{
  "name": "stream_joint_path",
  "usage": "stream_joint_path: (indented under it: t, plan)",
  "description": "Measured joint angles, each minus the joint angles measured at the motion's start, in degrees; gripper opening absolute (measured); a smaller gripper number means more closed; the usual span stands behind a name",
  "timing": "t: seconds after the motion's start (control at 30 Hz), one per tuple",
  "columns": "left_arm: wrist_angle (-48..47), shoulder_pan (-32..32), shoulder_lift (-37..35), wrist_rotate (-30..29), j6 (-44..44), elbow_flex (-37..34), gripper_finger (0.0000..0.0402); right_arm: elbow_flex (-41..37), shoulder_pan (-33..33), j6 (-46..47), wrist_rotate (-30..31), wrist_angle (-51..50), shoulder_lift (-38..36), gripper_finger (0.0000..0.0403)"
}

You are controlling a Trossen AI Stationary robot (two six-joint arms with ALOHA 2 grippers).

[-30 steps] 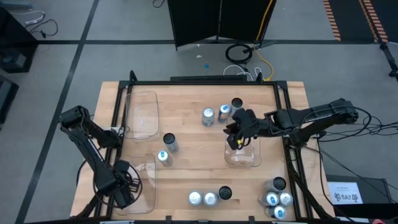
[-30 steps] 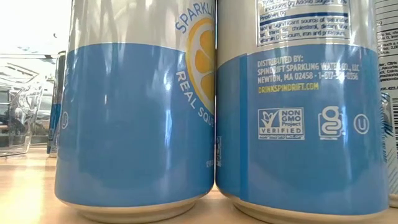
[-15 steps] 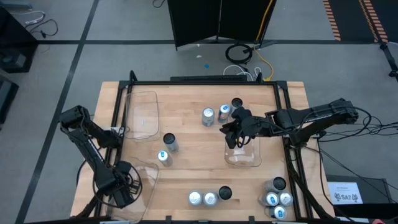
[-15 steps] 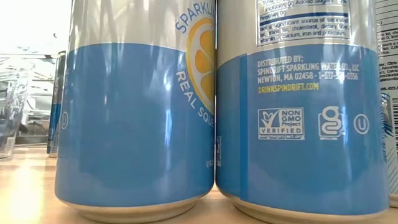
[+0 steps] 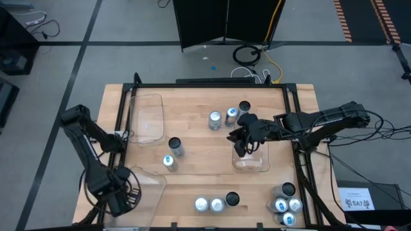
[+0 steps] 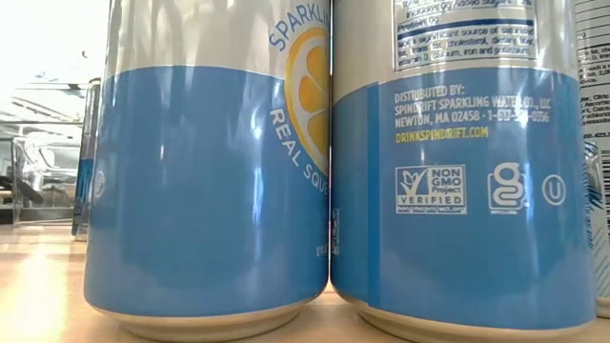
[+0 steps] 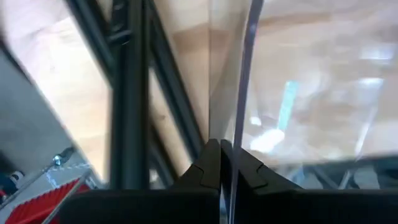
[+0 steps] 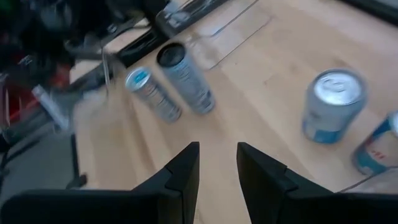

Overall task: Sort soda cans
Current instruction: Move the bottom transparent bin to the center of the table

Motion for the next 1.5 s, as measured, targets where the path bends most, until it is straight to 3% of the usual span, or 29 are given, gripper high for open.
stream_joint_path:
  t: [0.3,0.5,0.6,0.73,1.0,1.27,1.5]
  plan:
    - [-16.68,0.43,-3.35,0.36,-0.46,15.51,0.0008,0.0,0.04,-3.28,-5.43,-3.31,0.0,0.01]
    - [-16.57,4.98,-5.42,-3.09,0.59,19.04,0.0008,0.0,1.92,-0.13,-1.05,-9.51,-2.29,0.01]
    - [-16.35,7.15,-5.92,-6.71,2.15,19.02,0.0008,0.0,3.02,0.69,1.84,-14.16,-4.6,0.01]
    - [-16.53,10.03,-6.75,-16.16,6.67,19.02,0.0008,0.0,3.9,2.72,2.81,-20.45,-7.63,0.0091]
    - [-15.16,20.97,-8.59,-20.36,19.9,19.02,0.0008,0.0,6.96,7.93,5.28,-25.35,-11.81,0.0067]
    - [-3.23,34.94,-8.05,-26.82,39.64,19.04,0.0008,0.02,10.33,11.16,5.88,-27.19,-12.24,0.0061]
    - [5.42,47.8,-2.47,-27.65,49.43,19.04,0.0008,0.01,12.39,18.6,10.15,-36.33,-12.24,0.0061]
